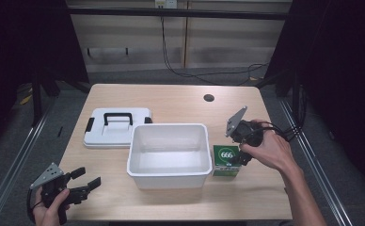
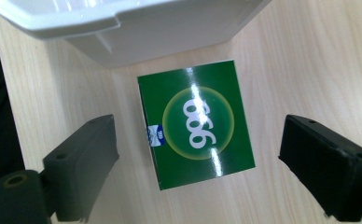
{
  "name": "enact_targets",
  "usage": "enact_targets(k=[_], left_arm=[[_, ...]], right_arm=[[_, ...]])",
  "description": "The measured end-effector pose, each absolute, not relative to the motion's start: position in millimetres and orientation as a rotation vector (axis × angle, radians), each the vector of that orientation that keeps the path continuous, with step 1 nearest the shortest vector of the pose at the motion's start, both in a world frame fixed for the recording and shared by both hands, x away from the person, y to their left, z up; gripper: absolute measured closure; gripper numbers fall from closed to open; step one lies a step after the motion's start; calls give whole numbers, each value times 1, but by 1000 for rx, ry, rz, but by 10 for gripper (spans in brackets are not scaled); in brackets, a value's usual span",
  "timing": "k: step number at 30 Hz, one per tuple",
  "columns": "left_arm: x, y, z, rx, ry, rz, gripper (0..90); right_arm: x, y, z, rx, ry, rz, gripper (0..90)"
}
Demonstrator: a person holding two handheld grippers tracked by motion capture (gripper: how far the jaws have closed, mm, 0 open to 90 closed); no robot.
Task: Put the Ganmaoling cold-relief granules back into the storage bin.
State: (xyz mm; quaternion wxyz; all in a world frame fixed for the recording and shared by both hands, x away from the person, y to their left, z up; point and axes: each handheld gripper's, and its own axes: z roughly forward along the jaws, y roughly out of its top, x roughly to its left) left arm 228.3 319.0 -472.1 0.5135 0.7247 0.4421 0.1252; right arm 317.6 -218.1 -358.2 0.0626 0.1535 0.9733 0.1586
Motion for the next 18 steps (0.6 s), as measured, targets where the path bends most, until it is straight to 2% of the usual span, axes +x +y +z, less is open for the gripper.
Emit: enact_targets(k=[18], left_arm=[[229,319,-473,1742,1061,298,159]], right_arm=[[331,-200,-383,326,3057,238,87]])
